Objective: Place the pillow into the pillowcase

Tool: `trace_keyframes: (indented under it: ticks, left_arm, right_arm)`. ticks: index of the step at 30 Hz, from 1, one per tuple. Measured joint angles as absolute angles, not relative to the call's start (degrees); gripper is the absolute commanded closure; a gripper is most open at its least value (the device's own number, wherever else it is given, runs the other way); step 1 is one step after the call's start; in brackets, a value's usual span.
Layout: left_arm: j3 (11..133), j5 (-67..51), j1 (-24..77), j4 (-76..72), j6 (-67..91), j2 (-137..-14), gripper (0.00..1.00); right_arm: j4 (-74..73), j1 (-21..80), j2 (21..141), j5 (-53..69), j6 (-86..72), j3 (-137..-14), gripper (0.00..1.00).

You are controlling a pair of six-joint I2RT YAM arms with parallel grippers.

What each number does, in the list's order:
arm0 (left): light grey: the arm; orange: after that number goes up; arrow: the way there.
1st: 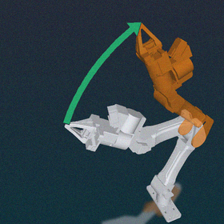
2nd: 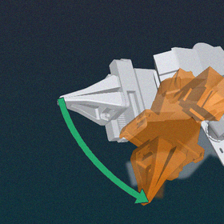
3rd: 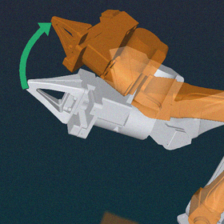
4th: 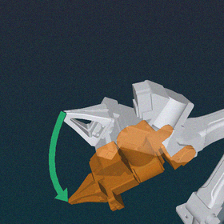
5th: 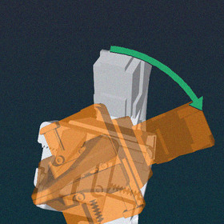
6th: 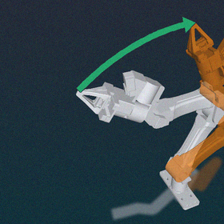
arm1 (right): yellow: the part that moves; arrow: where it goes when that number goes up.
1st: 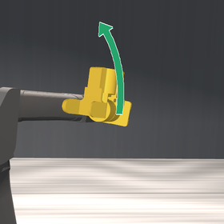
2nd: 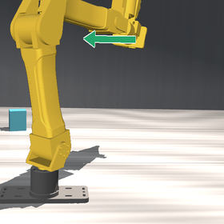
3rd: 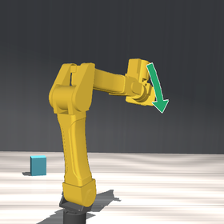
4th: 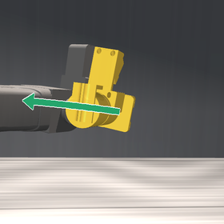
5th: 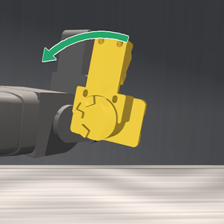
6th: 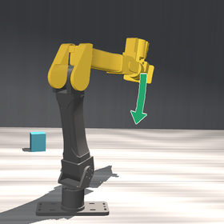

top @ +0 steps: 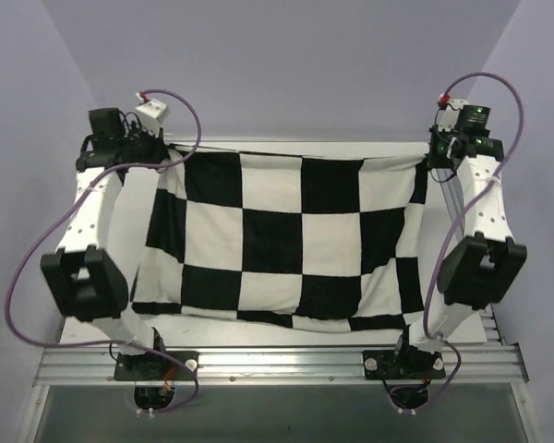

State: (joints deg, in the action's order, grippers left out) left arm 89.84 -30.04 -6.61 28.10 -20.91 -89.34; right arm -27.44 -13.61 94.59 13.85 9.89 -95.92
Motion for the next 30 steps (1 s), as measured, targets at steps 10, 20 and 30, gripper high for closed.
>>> trace_keyframes:
  ticks: [10,20,30]
  left_arm:
    - [109.0,-16.3,-12.4,36.6,-17.2,-117.6,0.29]
    - [81.1,-28.2,-15.8,48.8,-29.5,-93.0,0.25]
    - [60.2,-29.2,-17.4,62.4,-50.7,-90.8,0.22]
  right_arm:
    - [-26.4,-9.6,113.4,-3.4,19.7,-104.8,0.18]
    - [-48.8,-18.3,92.4,14.7,25.6,-83.4,0.15]
    - [-51.9,-15.5,90.4,19.7,27.9,-56.3,0.18]
